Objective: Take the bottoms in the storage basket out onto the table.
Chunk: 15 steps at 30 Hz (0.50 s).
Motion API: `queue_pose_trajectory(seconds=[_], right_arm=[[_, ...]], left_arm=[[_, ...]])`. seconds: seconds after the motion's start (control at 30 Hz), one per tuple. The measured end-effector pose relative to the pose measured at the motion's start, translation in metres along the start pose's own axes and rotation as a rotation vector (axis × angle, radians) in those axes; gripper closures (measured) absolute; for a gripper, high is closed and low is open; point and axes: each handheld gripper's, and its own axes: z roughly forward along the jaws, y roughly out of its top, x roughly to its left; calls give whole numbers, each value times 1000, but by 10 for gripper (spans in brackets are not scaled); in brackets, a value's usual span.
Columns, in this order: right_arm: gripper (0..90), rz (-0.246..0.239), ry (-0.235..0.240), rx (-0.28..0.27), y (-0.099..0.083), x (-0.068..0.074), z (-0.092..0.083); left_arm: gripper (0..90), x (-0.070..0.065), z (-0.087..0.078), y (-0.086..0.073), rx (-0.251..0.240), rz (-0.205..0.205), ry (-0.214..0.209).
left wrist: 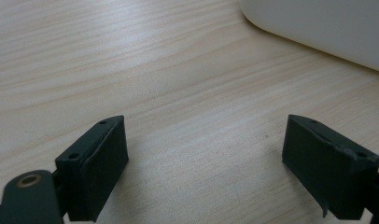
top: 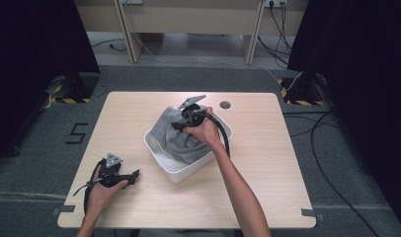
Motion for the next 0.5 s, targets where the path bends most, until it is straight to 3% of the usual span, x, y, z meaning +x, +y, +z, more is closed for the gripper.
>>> queue_pose_trajectory(seconds=[0.03,0.2,0.23,0.5], right_arm=[[615,7,3,-36,6,-1,-9],[617,16,9,-90,16,-2,-24],[617,28,17,-124,20,-3,-31],[617,17,0,-187,35,-2,-61]], left_arm=[[130,0,0,0,0,0,0],[131,0,0,0,2,-1,-1],[131,0,0,0,2,-1,-1],[131,0,0,0,2,-1,0]])
